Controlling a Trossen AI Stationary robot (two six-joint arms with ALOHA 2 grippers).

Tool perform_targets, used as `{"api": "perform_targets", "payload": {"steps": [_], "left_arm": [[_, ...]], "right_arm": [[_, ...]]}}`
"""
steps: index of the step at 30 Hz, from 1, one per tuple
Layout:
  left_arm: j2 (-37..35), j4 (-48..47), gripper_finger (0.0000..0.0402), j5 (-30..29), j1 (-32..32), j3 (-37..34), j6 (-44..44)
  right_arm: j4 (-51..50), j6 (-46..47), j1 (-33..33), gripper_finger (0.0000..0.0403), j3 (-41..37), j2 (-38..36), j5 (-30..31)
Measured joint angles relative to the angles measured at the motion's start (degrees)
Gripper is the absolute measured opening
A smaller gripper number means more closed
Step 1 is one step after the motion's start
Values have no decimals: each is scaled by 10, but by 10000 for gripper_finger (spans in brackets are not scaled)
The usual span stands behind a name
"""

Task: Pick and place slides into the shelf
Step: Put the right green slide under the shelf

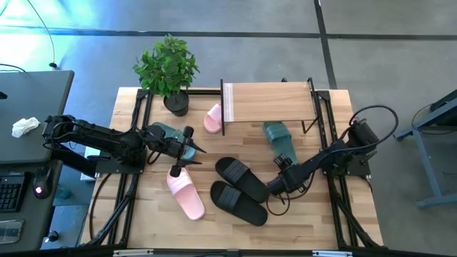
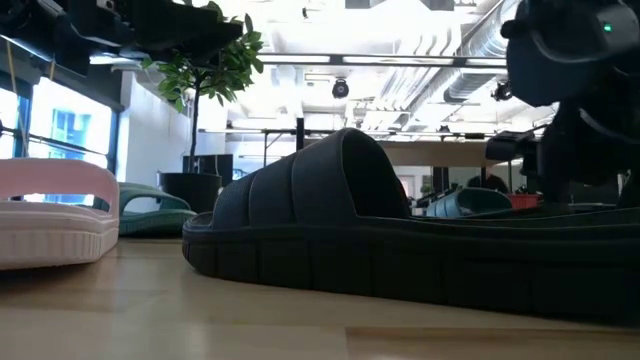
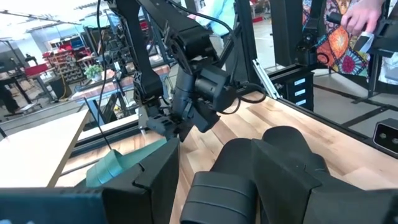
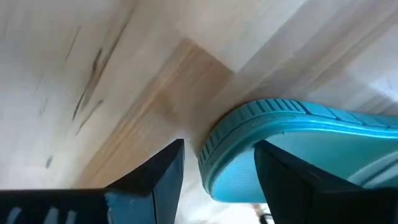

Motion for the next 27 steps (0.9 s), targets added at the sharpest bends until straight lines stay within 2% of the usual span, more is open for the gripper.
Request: {"api": "perform_targets", "payload": {"steps": [4, 11, 18, 23, 27], "left_arm": [[0, -2, 182, 0, 0, 0, 0], [0, -3, 182, 0, 0, 0, 0], [0, -13, 182, 0, 0, 0, 0], [0, -16, 182, 0, 0, 0, 0], [0, -15, 182, 0, 0, 0, 0]], "right_arm": [[5, 37, -15, 162, 0, -12, -10], [16, 103, -42, 96, 0, -18, -14], [25, 149, -48, 68, 0, -19, -16], [24, 199, -48, 13, 0, -19, -13], [25, 252, -42, 11, -1, -18, 12]]}}
